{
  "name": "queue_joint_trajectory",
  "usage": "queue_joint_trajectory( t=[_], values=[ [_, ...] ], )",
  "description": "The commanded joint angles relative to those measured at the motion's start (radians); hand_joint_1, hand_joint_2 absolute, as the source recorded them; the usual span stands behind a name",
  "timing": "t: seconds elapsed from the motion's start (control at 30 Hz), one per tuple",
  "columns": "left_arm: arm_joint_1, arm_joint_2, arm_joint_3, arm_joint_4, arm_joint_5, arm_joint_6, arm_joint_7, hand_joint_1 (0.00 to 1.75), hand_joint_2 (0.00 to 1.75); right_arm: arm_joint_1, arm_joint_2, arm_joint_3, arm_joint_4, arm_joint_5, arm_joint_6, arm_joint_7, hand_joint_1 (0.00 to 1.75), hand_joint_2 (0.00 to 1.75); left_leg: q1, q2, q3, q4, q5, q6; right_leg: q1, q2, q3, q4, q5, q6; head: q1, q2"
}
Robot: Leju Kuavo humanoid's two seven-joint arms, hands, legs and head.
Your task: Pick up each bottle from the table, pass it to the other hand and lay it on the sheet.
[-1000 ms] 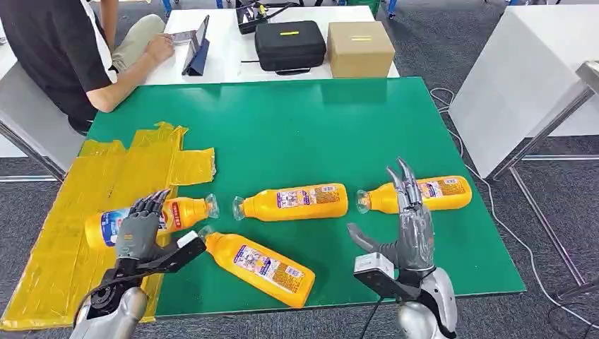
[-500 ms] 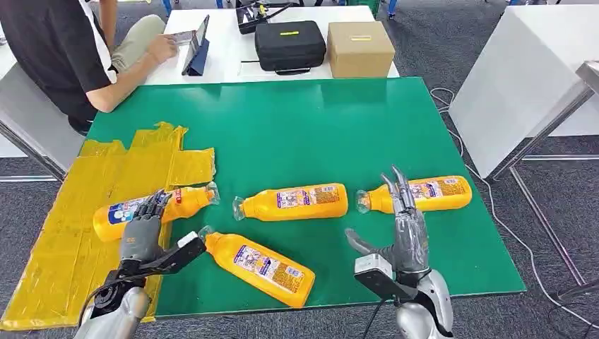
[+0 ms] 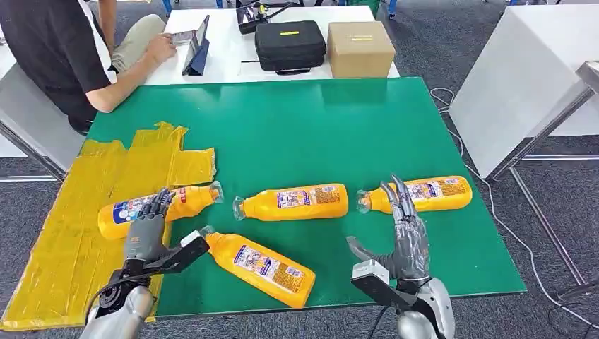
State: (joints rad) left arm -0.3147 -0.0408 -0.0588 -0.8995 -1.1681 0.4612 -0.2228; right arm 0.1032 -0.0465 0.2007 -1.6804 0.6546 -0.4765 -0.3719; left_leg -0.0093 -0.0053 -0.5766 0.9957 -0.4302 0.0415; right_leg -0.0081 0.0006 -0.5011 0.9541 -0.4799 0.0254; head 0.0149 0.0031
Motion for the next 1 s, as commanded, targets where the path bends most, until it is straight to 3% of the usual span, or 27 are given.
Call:
queue_joint_trajectory(
  t=[0.03,0.3,0.47,0.6,0.7,0.77,1.0],
  values=[
    [0.045,-0.026,-0.049,-0.088,0.036,-0.014,-0.008,0.0,1.75,0.045,-0.018,-0.017,-0.014,0.058,-0.025,0.043,0.0,1.75,0.001,-0.001,0.002,0.0,-0.001,-0.002,0.0,-0.002,0.003,-0.002,-0.001,0.0,0.0,0.0],
    [0.047,-0.029,-0.044,-0.092,0.053,-0.011,-0.017,0.0,1.75,0.043,-0.018,-0.018,-0.011,0.068,-0.027,0.048,0.0,1.75,0.0,0.0,0.001,0.0,-0.001,-0.002,0.0,-0.001,0.002,-0.001,-0.001,0.0,0.0,0.0],
    [0.127,-0.048,-0.052,-0.301,0.278,-0.063,-0.125,0.0,1.75,0.058,-0.043,-0.072,-0.07,0.205,-0.056,0.128,0.0,1.75,0.001,0.0,0.001,0.001,-0.002,-0.002,0.001,-0.001,0.002,-0.001,-0.001,0.0,0.0,0.0],
    [0.163,-0.05,-0.068,-0.394,0.315,-0.052,-0.13,0.0,1.75,0.043,-0.09,-0.121,-0.108,0.232,-0.059,0.158,0.0,1.75,0.0,0.0,-0.001,0.001,-0.001,-0.001,0.0,0.0,-0.001,0.0,-0.001,0.0,0.0,0.0],
    [0.162,-0.052,-0.073,-0.372,0.311,-0.002,-0.143,0.0,1.75,0.035,-0.093,-0.154,-0.108,0.224,-0.052,0.166,0.0,1.75,0.0,0.0,0.0,0.001,-0.001,-0.002,0.0,0.0,0.001,-0.001,-0.001,0.0,0.0,0.0],
    [0.145,-0.071,-0.07,-0.334,0.017,0.237,-0.052,0.0,1.75,0.011,-0.086,-0.18,-0.074,0.305,-0.077,0.199,0.0,1.75,0.0,0.0,0.001,0.001,-0.001,-0.003,0.0,-0.001,0.002,-0.001,-0.001,0.0,0.0,0.0],
    [0.145,-0.08,-0.078,-0.346,-0.014,0.237,-0.03,0.0,1.75,-0.005,-0.084,-0.179,-0.055,0.317,-0.08,0.203,0.0,1.75,0.0,0.0,0.002,0.0,-0.001,-0.002,0.0,0.0,0.002,-0.002,0.0,0.0,0.0,0.0]
  ],
)
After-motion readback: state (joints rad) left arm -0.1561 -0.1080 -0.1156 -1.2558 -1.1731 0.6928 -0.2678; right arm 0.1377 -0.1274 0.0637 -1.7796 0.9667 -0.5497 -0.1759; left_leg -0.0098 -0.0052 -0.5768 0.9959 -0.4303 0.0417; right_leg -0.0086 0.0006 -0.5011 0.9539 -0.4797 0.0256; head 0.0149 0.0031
